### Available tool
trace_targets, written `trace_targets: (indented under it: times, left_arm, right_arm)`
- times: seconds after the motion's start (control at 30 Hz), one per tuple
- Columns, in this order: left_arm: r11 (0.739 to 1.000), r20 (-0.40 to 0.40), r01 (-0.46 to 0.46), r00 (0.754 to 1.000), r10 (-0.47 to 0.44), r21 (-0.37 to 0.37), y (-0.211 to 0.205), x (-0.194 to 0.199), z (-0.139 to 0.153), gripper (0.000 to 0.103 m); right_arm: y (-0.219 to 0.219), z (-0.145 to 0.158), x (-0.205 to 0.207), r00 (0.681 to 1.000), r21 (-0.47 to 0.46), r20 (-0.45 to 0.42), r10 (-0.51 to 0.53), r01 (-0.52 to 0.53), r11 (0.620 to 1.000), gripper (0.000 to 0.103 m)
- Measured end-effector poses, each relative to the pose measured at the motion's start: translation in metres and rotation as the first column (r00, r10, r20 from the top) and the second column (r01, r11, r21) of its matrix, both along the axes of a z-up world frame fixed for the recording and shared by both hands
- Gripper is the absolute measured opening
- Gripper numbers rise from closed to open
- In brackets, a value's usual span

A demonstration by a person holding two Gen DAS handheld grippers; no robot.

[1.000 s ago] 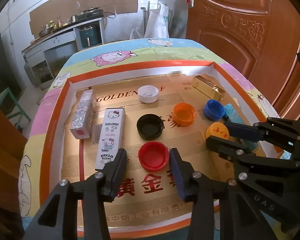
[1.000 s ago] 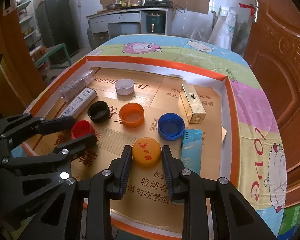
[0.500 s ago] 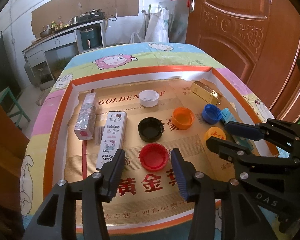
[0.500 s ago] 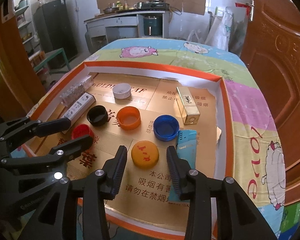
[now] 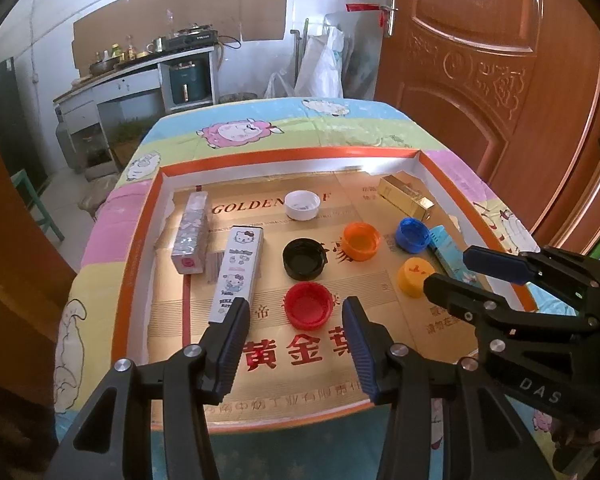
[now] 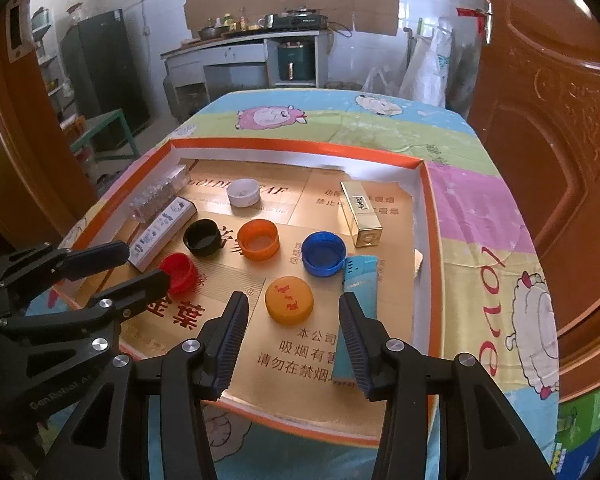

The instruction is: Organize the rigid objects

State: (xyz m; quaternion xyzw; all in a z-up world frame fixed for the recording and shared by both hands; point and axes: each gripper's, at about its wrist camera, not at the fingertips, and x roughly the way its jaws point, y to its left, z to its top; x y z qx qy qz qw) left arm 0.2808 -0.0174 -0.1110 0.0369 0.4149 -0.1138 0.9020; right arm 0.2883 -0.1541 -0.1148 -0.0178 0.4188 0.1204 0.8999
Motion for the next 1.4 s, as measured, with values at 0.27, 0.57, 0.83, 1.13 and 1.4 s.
trace_targets:
  times: [0.27, 0.57, 0.83, 1.13, 1.4]
  left_arm:
    - [1.0, 0.014, -0.015, 1.0, 0.015, -0.008, 0.004, -0.013, 0.01, 0.048]
    - [0.999, 0.036, -0.03, 0.999, 0.031, -0.027, 0.011, -0.03, 0.02, 0.048]
    - [0.998, 0.066, -0.054, 0.996, 0.057, -0.039, 0.012, -0.048, 0.03, 0.048]
    - [0.993, 0.082, -0.094, 0.992, 0.1, -0.075, 0.016, -0.07, 0.041, 0.048]
    - [0.984, 0.153, -0.175, 0.972, 0.177, -0.029, 0.021, -0.104, 0.054, 0.048]
  right_arm:
    - [-0.001, 0.012, -0.017, 1.0, 0.01, 0.015, -0.02, 0.02, 1.0, 0.049]
    - [-0.002, 0.018, -0.035, 0.998, 0.016, 0.02, -0.055, 0.054, 0.998, 0.049]
    - [0.001, 0.027, -0.052, 0.997, 0.014, 0.042, -0.063, 0.062, 0.998, 0.049]
    - [0.003, 0.034, -0.075, 0.994, 0.024, 0.063, -0.093, 0.092, 0.995, 0.049]
    - [0.004, 0.048, -0.1, 0.987, 0.035, 0.104, -0.12, 0.116, 0.993, 0.049]
